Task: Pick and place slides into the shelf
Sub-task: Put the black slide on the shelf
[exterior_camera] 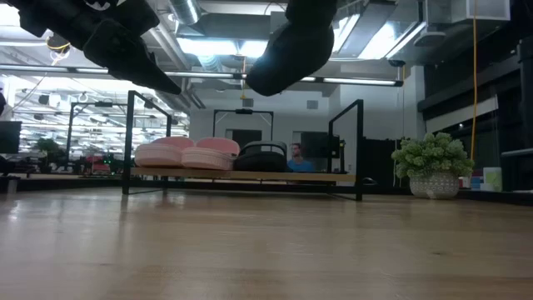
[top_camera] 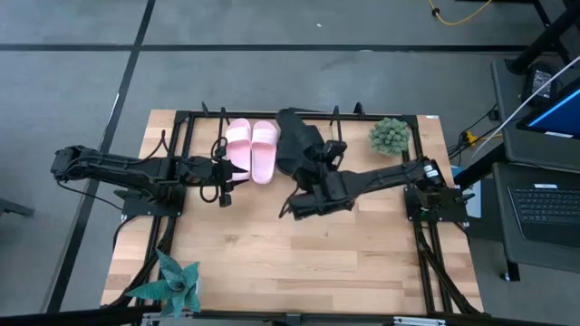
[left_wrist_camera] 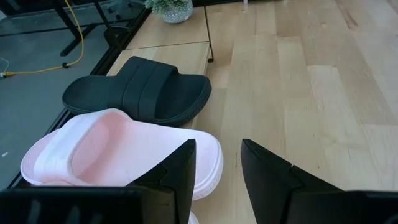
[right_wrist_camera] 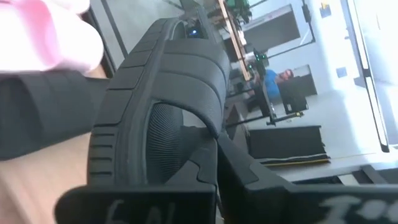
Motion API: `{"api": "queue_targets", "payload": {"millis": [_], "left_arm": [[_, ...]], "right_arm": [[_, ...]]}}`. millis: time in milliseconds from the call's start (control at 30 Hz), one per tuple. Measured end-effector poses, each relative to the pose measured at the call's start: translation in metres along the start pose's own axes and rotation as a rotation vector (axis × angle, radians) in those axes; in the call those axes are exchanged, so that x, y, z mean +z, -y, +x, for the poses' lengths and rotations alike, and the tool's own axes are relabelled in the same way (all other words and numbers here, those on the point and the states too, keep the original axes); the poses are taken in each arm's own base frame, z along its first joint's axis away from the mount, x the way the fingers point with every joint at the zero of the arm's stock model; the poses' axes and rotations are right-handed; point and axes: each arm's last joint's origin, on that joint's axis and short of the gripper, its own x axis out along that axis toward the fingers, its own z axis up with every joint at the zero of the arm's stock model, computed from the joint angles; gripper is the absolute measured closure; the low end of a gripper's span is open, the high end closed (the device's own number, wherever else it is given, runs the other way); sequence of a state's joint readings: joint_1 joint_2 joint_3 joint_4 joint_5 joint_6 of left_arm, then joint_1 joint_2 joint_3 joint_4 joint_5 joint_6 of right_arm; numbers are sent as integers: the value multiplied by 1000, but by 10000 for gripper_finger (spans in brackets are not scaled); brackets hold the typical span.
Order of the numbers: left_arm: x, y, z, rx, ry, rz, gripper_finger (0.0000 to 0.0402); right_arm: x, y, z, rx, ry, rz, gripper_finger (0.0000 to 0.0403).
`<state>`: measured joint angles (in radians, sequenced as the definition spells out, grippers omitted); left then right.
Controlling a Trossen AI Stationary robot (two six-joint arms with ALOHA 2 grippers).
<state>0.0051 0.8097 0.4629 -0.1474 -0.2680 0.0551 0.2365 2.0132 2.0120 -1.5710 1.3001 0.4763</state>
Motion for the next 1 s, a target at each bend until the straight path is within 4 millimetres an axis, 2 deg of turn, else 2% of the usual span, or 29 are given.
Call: {"api": "queue_targets", "payload": {"millis": [267, 567, 800, 1000], "left_arm": [[0, 0, 0, 0, 0, 7, 281], [0, 0, 0, 0, 0, 8, 281], [0, 0, 0, 0, -1, 7, 281], [0, 0, 0, 0, -1, 7, 281]], "right_arm": [[-1, 6, 28, 17, -90, -26, 403], [-16, -9, 57, 20, -194, -120, 403], [-29, -20, 69, 2, -239, -166, 403], [-32, -20, 77, 6, -267, -169, 403]]}}
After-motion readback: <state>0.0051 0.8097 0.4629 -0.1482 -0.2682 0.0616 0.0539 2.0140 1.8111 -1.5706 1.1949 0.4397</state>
